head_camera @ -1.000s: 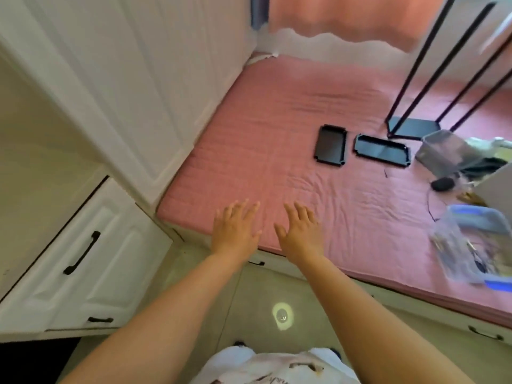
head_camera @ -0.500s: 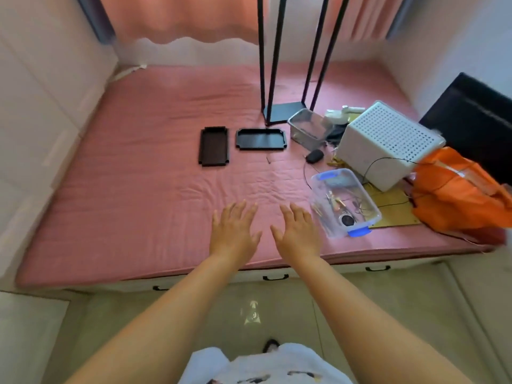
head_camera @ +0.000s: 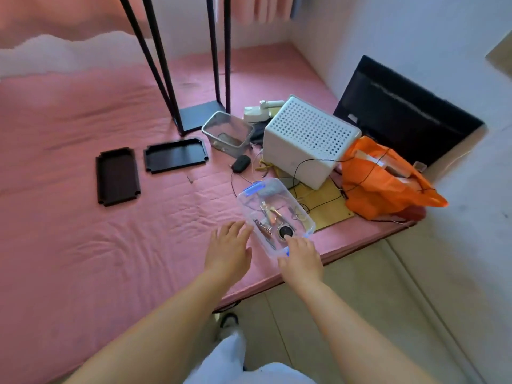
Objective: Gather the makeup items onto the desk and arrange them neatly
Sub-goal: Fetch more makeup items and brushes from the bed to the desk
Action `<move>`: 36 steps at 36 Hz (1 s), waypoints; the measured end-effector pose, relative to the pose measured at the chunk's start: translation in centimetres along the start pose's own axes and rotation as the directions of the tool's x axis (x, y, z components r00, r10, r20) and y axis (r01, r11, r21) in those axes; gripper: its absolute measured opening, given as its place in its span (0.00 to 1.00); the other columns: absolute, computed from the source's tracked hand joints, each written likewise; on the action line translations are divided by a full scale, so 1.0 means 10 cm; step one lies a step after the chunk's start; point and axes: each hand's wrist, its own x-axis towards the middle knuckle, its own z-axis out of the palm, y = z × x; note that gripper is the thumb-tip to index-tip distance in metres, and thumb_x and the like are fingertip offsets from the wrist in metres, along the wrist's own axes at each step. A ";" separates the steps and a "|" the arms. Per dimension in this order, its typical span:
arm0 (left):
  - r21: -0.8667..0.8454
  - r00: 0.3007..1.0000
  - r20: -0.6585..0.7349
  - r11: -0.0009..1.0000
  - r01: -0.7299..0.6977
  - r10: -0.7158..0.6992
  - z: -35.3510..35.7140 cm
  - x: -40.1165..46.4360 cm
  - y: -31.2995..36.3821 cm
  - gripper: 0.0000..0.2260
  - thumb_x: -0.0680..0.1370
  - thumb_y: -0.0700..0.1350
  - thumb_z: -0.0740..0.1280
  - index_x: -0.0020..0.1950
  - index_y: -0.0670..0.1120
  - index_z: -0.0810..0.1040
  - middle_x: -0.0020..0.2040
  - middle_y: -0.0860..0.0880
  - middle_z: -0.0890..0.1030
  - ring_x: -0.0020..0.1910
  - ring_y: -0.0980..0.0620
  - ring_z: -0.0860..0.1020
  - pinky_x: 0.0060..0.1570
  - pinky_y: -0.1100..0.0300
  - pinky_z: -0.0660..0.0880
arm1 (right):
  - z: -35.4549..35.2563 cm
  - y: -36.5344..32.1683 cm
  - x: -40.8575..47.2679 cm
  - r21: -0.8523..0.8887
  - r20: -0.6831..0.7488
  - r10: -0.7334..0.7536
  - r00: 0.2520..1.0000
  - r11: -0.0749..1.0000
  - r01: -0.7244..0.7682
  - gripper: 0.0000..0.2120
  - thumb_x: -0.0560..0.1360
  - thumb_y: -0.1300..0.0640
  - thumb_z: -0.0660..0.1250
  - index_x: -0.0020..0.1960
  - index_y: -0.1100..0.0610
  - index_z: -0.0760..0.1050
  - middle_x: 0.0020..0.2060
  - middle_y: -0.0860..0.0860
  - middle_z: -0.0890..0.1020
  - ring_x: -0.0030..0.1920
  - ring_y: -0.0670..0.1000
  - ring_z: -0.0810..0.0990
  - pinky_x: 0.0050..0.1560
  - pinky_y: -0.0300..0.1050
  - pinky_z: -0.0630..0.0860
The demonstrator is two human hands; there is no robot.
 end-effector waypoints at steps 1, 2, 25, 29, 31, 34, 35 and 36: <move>-0.014 1.000 -0.002 1.000 -0.017 0.017 0.02 0.11 0.03 0.23 0.77 0.47 0.62 0.72 0.51 0.64 0.73 0.51 0.65 0.71 0.47 0.61 0.69 0.51 0.57 | -0.02 0.05 0.09 0.003 0.006 0.010 1.000 1.000 -0.010 0.24 0.77 0.53 0.60 0.71 0.54 0.61 0.68 0.51 0.68 0.70 0.53 0.61 0.69 0.46 0.59; -0.021 1.000 0.003 0.999 -0.030 0.030 0.04 0.22 0.06 0.23 0.77 0.45 0.62 0.72 0.51 0.65 0.72 0.50 0.66 0.71 0.47 0.62 0.68 0.51 0.57 | -0.04 0.10 0.17 0.001 0.013 0.018 1.000 1.000 -0.018 0.23 0.76 0.54 0.60 0.71 0.54 0.62 0.68 0.51 0.68 0.70 0.52 0.61 0.69 0.46 0.59; -0.396 0.739 0.444 0.629 0.668 -0.506 1.41 2.12 0.54 0.17 0.78 0.40 0.58 0.67 0.43 0.71 0.66 0.41 0.72 0.64 0.42 0.71 0.60 0.55 0.68 | 0.42 0.94 2.43 -0.100 0.477 -0.199 0.856 0.955 0.278 0.21 0.76 0.59 0.60 0.69 0.56 0.64 0.65 0.54 0.69 0.66 0.56 0.66 0.64 0.48 0.65; -0.462 0.677 0.484 0.494 0.736 -0.555 1.75 2.34 0.51 0.16 0.77 0.40 0.60 0.65 0.43 0.72 0.64 0.41 0.75 0.62 0.42 0.73 0.59 0.55 0.69 | 0.76 0.99 2.71 -0.101 0.523 -0.228 0.821 0.940 0.325 0.20 0.76 0.59 0.61 0.67 0.57 0.66 0.64 0.55 0.70 0.64 0.57 0.68 0.62 0.47 0.67; -0.487 0.648 0.500 0.432 0.759 -0.575 1.95 2.45 0.47 0.16 0.76 0.39 0.61 0.64 0.42 0.73 0.62 0.41 0.76 0.60 0.41 0.74 0.57 0.54 0.71 | 0.94 1.03 2.85 -0.112 0.536 -0.238 0.810 0.931 0.348 0.21 0.75 0.60 0.63 0.67 0.57 0.66 0.64 0.54 0.70 0.64 0.56 0.69 0.61 0.46 0.68; -0.495 0.596 0.496 0.358 0.792 -0.632 2.25 2.60 0.41 0.17 0.75 0.39 0.61 0.64 0.40 0.72 0.61 0.39 0.76 0.59 0.39 0.74 0.57 0.53 0.71 | 1.17 1.12 3.04 -0.124 0.539 -0.247 0.805 0.922 0.366 0.24 0.74 0.62 0.65 0.68 0.56 0.65 0.66 0.53 0.69 0.65 0.55 0.68 0.61 0.46 0.69; -0.492 0.576 0.488 0.338 0.802 -0.656 2.32 2.64 0.40 0.17 0.75 0.39 0.61 0.64 0.40 0.72 0.61 0.38 0.75 0.59 0.38 0.74 0.57 0.53 0.70 | 1.23 1.15 3.09 -0.135 0.537 -0.254 0.805 0.916 0.379 0.24 0.73 0.63 0.65 0.68 0.56 0.65 0.66 0.53 0.69 0.65 0.55 0.68 0.61 0.47 0.69; -0.489 0.556 0.481 0.318 0.812 -0.678 2.38 2.67 0.39 0.16 0.75 0.39 0.61 0.63 0.39 0.72 0.60 0.38 0.75 0.59 0.38 0.74 0.56 0.52 0.70 | 1.28 1.17 3.13 -0.150 0.539 -0.258 0.802 0.907 0.393 0.24 0.73 0.63 0.64 0.68 0.56 0.65 0.65 0.54 0.69 0.64 0.56 0.67 0.61 0.48 0.69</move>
